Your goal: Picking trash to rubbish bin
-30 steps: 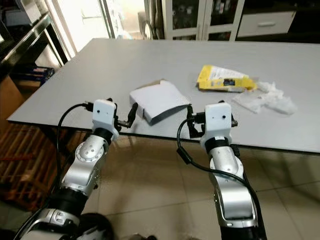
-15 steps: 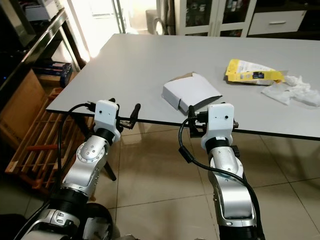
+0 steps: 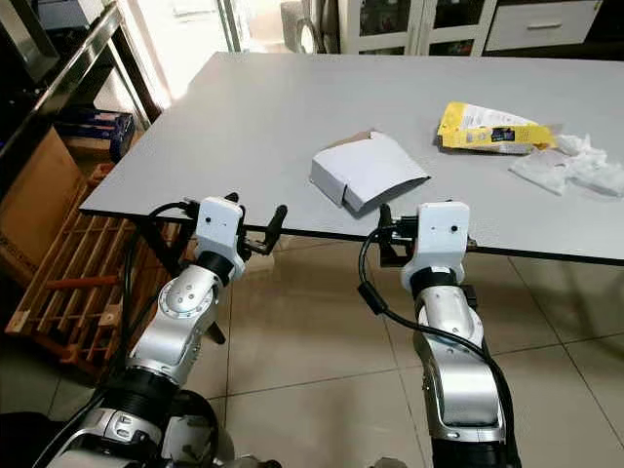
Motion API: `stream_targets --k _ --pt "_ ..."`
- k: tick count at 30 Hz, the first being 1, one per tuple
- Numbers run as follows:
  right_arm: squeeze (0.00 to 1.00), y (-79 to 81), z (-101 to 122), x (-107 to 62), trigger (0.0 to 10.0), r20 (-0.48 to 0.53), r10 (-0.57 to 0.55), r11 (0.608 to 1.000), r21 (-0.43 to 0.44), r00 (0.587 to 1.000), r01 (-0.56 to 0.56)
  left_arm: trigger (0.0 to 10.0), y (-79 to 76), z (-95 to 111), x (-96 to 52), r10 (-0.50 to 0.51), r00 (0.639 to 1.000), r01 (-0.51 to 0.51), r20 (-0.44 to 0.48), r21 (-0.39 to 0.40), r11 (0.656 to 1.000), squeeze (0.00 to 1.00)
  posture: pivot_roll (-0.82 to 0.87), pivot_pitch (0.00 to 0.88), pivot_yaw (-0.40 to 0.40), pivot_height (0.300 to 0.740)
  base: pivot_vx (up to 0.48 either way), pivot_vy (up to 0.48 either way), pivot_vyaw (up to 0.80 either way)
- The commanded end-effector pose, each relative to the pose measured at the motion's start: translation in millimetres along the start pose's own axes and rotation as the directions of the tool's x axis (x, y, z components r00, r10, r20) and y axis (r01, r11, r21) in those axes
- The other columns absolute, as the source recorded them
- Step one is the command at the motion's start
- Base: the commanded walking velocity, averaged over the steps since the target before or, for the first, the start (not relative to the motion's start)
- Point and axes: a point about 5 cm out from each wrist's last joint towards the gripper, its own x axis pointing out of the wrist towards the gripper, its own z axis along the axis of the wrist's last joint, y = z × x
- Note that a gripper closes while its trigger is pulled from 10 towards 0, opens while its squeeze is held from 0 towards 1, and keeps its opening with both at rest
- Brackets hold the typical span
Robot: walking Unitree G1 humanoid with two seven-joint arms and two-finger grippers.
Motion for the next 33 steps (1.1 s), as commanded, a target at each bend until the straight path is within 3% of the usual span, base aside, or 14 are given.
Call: stream_targets --k 1,4,10,14,20,25,29,33 --pt "0.00 -1.0 0.6 3.0 10.0 -0.018 -0.016 0.998 0.061 1.000 0.017 10.0 0.0 0.2 -1.7 -0.010 1.000 0.010 -0.001 0.006 1.000 0.00 -0.10 0.080 0.078 0.740 0.000 0.000 0.00" --pt "0.00 -4.1 1.9 7.3 10.0 -0.027 -0.036 0.991 0.128 0.999 0.040 10.0 -0.3 2.7 0.0 -0.016 1.000 0.016 0.006 0.011 1.000 0.00 -0.09 0.094 0.078 0.740 0.000 0.000 0.00" --pt "0.00 -7.1 12.4 20.1 10.0 0.006 -0.060 0.983 0.175 0.998 0.058 10.0 -0.2 8.5 1.5 -0.023 0.999 0.023 0.022 0.019 1.000 0.00 -0.07 0.118 0.080 0.740 0.000 0.000 0.00" --pt "0.00 -7.8 17.4 29.9 10.0 0.017 -0.101 0.968 0.233 0.995 0.094 10.0 -1.9 6.2 -7.9 -0.037 0.999 0.036 0.013 0.029 0.999 0.00 -0.03 0.150 0.088 0.740 0.000 0.000 0.00" --pt "0.00 -7.8 13.1 30.9 10.0 -0.012 -0.134 0.953 0.272 0.991 0.132 10.0 0.6 6.0 -16.9 -0.043 0.999 0.043 0.005 0.042 0.998 0.00 0.00 0.182 0.096 0.740 0.127 0.000 0.00" --pt "0.00 -8.1 7.1 29.3 10.0 -0.030 -0.146 0.954 0.261 0.989 0.148 10.0 5.3 7.3 -18.6 -0.032 0.999 0.032 0.001 0.051 0.998 0.00 0.01 0.188 0.095 0.740 0.306 0.000 0.00" --pt "0.00 -6.9 11.5 31.0 10.0 0.015 -0.149 0.977 0.157 0.989 0.145 10.0 4.7 9.7 -20.1 -0.028 1.000 0.028 0.000 0.050 0.998 0.00 0.02 0.180 0.091 0.740 0.350 0.000 0.00" --pt "0.00 -5.7 13.5 32.9 10.0 0.021 -0.151 0.976 0.160 0.988 0.146 10.0 2.9 10.0 -20.6 -0.031 1.000 0.031 -0.002 0.050 0.998 0.00 0.02 0.177 0.091 0.740 0.407 0.000 0.00"
